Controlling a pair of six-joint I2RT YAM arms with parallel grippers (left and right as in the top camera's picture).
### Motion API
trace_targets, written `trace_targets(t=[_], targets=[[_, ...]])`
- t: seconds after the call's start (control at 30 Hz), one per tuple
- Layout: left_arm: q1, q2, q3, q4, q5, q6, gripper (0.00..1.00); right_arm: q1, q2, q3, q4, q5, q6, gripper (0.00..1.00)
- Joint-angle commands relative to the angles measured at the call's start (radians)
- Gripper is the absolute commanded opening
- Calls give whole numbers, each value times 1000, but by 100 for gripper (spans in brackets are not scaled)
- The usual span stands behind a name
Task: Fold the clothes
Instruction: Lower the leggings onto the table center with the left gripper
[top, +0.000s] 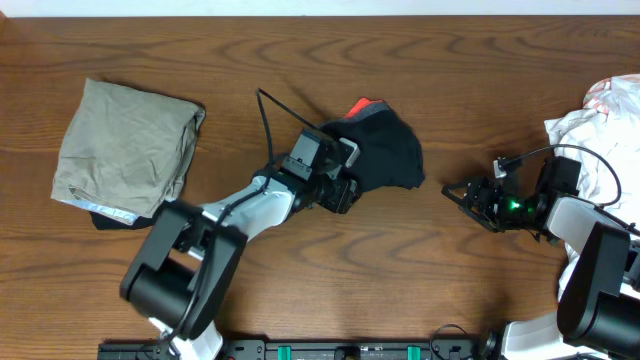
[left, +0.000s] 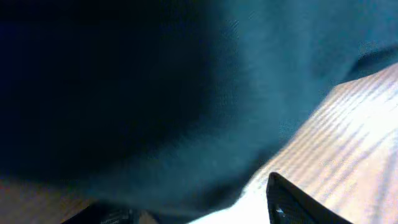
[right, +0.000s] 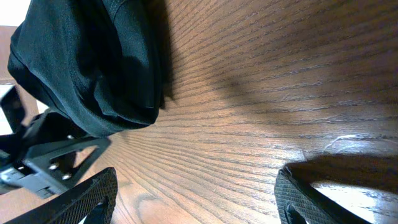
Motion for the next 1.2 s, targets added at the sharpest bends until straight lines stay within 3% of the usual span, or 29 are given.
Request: trace_targets(t=[0.0,0.23,0.43,0.53,0.73,0.87,0.97,1.17], targets=[[2,32,-10,11,10,15,65,-2,19,-15,-8,29,-18,79],[2,34,-10,26,22,14,63,-2,19,-15,-8,29,-18,79],[2,34,-10,29,233,14,23,-2,19,-15,-12,29,-18,79],[2,29,-10,16,333,6,9,-2,19,-15,-12,29,-18,79],[12,2,-4,11,698,-98,6,-2,19,-15,-15,29,-18,79],[16,-26,-2,25,917,-348,6,-2,19,-15,-15,30,-18,79],[14,-26,-2,-11,957,-542,6,-2,19,-15,-14,29,-18,79],[11,-26,-2,-124,945,-526,8,-2,19,-15,-15,29,-18,79]])
